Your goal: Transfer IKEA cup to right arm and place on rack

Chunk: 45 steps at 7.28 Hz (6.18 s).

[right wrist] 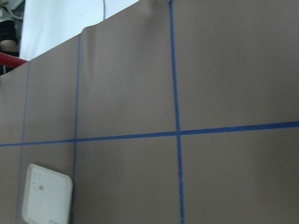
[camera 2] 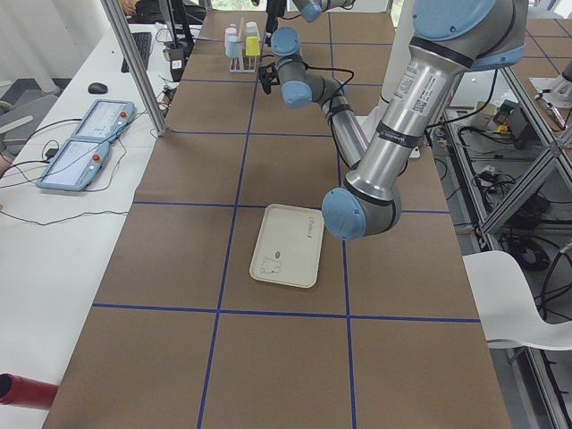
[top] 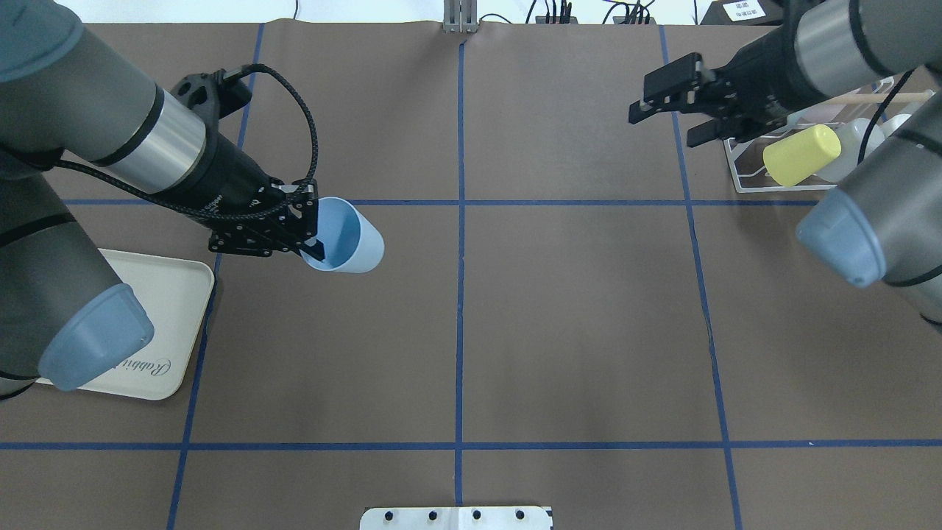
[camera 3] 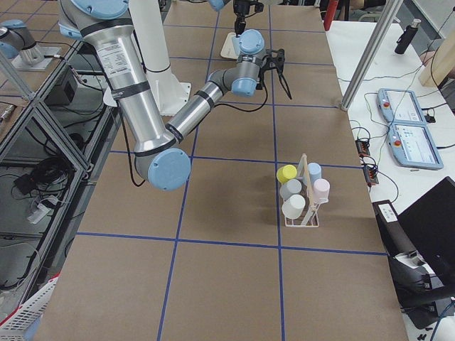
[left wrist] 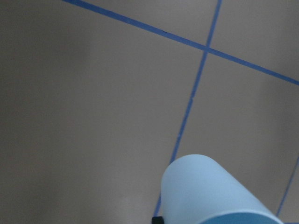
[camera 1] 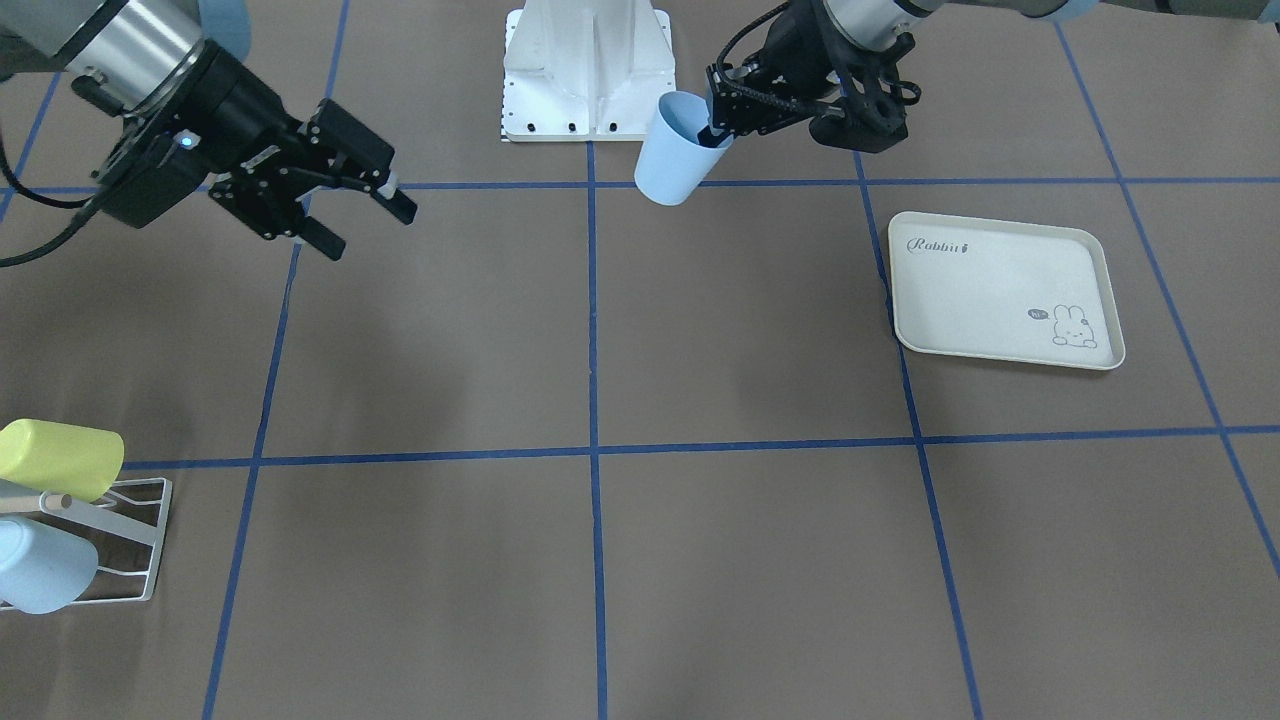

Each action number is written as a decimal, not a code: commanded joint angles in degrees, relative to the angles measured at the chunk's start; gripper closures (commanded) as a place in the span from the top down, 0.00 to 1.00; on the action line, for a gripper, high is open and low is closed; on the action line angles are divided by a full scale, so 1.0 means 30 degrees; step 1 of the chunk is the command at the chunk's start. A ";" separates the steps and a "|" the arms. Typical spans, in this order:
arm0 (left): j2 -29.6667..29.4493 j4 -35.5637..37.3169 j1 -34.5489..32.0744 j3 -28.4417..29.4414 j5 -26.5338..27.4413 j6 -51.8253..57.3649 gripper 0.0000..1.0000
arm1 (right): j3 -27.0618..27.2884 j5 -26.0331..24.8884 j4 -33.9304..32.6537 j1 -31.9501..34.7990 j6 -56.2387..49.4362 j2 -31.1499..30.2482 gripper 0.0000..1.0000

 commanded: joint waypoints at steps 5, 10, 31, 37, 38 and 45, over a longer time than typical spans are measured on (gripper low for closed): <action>0.1932 -1.8859 0.0081 0.3301 0.2869 -1.4907 0.00 | 0.0012 -0.1889 0.9741 -0.2612 0.5626 0.0313 0.97; 0.1842 -2.6875 0.0111 0.3484 0.5076 -2.6289 0.00 | -0.0047 -0.5553 1.3500 -0.5396 0.6852 0.2006 0.97; 0.1843 -3.0932 0.3479 0.3133 1.0266 -3.0911 0.00 | -0.0457 -1.0214 1.3824 -0.7772 0.6885 0.4034 0.98; 0.1814 -3.0932 0.3743 0.3133 1.0266 -3.0852 0.00 | -0.0457 -1.0273 1.3824 -0.7772 0.6856 0.4034 0.47; 0.1814 -3.0932 0.3773 0.3133 1.0237 -3.0852 0.00 | -0.0428 -1.0273 1.3853 -0.7743 0.6827 0.4034 0.32; 0.3686 -3.0904 0.1724 0.2724 0.6928 -2.7178 1.00 | -0.0252 -1.1094 1.4440 -0.6406 0.6800 0.2581 0.04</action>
